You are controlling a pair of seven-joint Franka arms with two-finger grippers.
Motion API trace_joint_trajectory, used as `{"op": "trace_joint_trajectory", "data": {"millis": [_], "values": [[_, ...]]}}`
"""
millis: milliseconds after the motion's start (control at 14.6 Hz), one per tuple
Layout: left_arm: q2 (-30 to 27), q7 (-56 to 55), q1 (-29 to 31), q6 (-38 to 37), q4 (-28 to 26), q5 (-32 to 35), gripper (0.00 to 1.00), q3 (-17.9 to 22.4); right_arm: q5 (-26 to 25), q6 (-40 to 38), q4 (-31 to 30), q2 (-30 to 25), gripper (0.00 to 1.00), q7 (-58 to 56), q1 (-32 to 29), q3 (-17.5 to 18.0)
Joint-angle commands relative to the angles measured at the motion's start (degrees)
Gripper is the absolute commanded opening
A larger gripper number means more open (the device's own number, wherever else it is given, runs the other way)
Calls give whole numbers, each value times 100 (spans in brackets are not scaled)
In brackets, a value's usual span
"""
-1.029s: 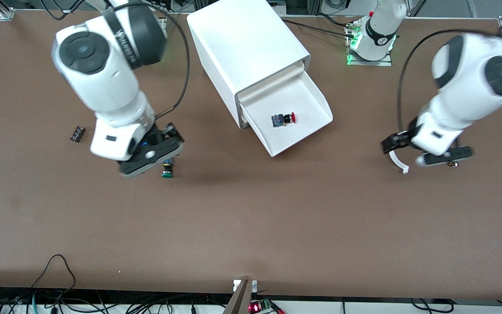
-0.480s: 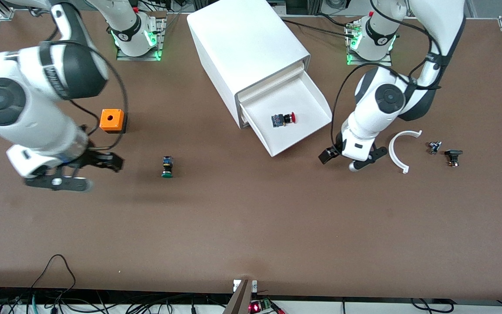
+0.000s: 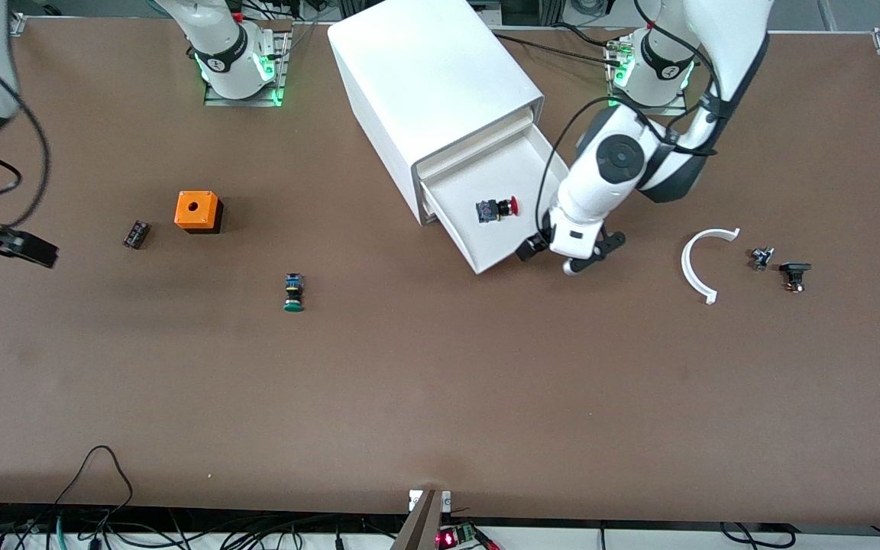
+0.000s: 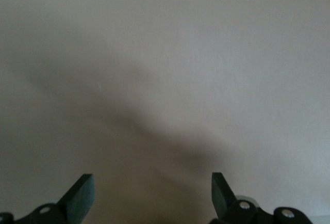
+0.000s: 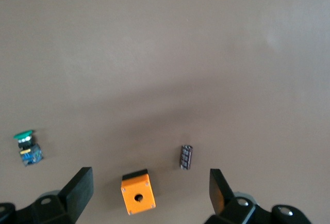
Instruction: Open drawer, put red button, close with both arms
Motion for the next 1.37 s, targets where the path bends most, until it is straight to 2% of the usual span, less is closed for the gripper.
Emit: {"op": "trace_joint_trajectory", "data": {"millis": [0,137,275,480,755,961,1029,1304], "values": [[-234,-420,13,-24,-342,-61,100,-391,543,14,-704,-693,100,-878,-21,-497],[-304,-376,13,-102,-422,-61,100,-577,569,-257,-705,-799,100,-1093,-30,-525],[-348,-393,13,-356,-439,-61,100,-892,543,-294,-932,-1115,100,-918,5,-350],[-349,-367,13,-446,-457,-61,100,-1025,543,-224,-1354,-1502,100,-847,-3,-244],[-349,-358,13,-446,-492,-70,100,-1201,587,390,-2144,-2012,100,-917,-12,-244],[-349,-358,13,-454,-492,-70,100,-1447,701,453,-2173,-2030,100,-917,-12,-270],[-349,-367,13,-454,-492,-70,100,-1456,858,445,-2164,-2022,100,-943,-21,-296],[-427,-349,83,-472,-475,-70,100,-1447,868,488,-2094,-1952,100,-1206,-21,-296]]}}
